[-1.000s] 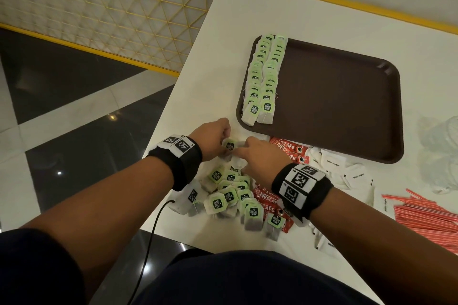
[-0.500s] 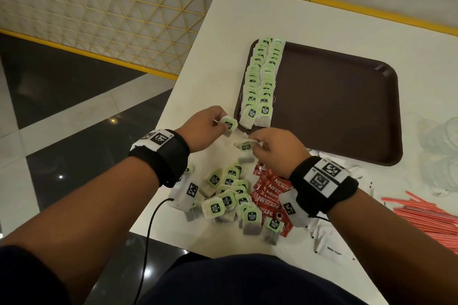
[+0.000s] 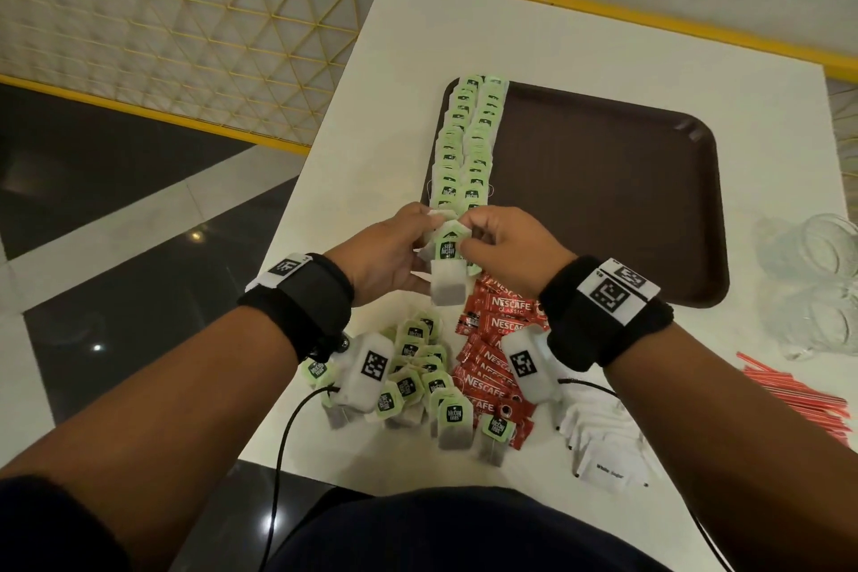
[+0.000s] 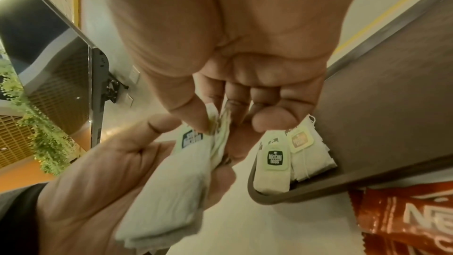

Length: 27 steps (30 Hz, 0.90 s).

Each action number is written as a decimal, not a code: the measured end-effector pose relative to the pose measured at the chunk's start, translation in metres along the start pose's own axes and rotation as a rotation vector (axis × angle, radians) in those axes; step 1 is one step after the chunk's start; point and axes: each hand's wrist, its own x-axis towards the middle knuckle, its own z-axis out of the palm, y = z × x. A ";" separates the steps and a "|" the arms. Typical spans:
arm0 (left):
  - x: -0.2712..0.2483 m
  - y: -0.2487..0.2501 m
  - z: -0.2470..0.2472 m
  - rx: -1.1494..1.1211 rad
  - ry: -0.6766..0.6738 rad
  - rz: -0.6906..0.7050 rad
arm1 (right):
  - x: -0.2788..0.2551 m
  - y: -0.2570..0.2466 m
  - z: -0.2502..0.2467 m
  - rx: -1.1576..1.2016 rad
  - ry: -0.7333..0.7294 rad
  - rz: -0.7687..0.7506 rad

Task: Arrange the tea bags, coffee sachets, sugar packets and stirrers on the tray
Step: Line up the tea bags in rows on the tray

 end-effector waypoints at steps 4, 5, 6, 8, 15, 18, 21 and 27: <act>0.004 -0.002 -0.001 0.067 -0.047 0.049 | 0.004 0.001 0.002 -0.006 0.029 0.004; 0.004 -0.003 -0.001 0.089 -0.062 0.072 | 0.005 0.002 0.002 -0.008 0.038 0.008; 0.003 -0.004 -0.001 0.108 -0.076 0.094 | 0.006 0.004 0.003 0.007 0.051 0.017; 0.002 -0.002 -0.001 0.118 -0.090 0.133 | 0.006 0.006 0.002 0.156 0.080 0.080; 0.010 -0.007 -0.007 0.072 -0.017 0.133 | 0.004 0.017 0.004 0.542 0.094 0.279; 0.014 -0.009 -0.007 0.043 -0.018 0.132 | 0.009 0.023 0.005 0.695 0.186 0.333; 0.018 -0.010 -0.010 0.054 -0.008 0.127 | 0.014 0.026 0.003 0.777 0.189 0.347; 0.026 -0.013 -0.016 -0.059 0.082 0.124 | 0.015 0.028 -0.003 0.936 0.193 0.281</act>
